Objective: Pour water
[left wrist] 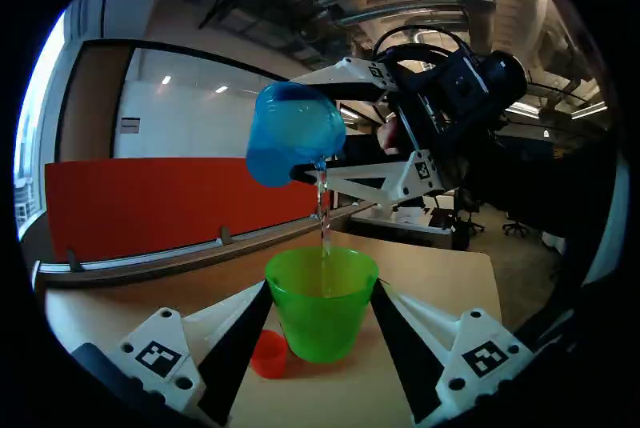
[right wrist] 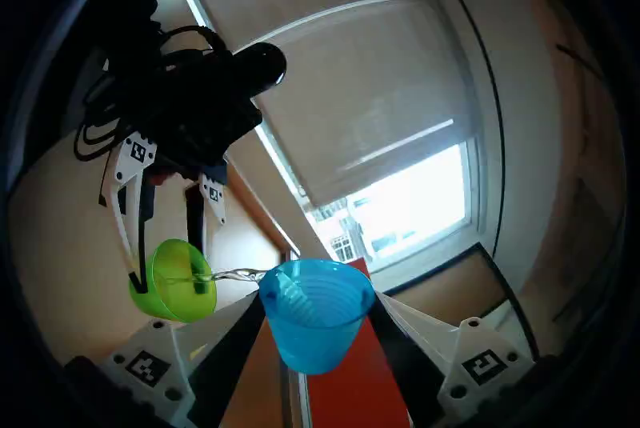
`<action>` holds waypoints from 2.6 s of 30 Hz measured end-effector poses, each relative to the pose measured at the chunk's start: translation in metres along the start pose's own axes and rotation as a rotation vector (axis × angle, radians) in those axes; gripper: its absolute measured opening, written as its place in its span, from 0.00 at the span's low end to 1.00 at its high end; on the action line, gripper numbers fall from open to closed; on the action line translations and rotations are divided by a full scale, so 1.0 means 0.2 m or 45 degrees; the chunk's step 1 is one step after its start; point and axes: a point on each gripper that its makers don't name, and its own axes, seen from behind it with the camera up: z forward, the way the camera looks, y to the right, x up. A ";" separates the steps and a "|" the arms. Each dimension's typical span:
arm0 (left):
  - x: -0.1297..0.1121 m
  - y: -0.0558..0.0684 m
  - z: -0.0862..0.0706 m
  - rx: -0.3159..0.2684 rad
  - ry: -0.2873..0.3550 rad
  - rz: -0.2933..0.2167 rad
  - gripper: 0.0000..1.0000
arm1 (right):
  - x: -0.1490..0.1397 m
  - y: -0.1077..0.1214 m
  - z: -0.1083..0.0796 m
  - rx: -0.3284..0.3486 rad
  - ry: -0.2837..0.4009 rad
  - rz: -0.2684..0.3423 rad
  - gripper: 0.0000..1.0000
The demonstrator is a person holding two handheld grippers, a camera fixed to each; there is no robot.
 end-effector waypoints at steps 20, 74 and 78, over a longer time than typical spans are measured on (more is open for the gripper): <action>0.00 0.01 -0.01 0.001 -0.002 0.006 0.85 | -0.01 0.02 0.00 -0.010 -0.017 -0.058 0.91; 0.01 0.03 -0.03 -0.003 -0.001 0.016 0.86 | 0.03 0.06 -0.03 -0.050 -0.017 -0.216 0.91; 0.01 0.04 -0.03 -0.004 -0.001 0.016 0.85 | 0.03 0.07 -0.03 -0.053 -0.019 -0.231 0.91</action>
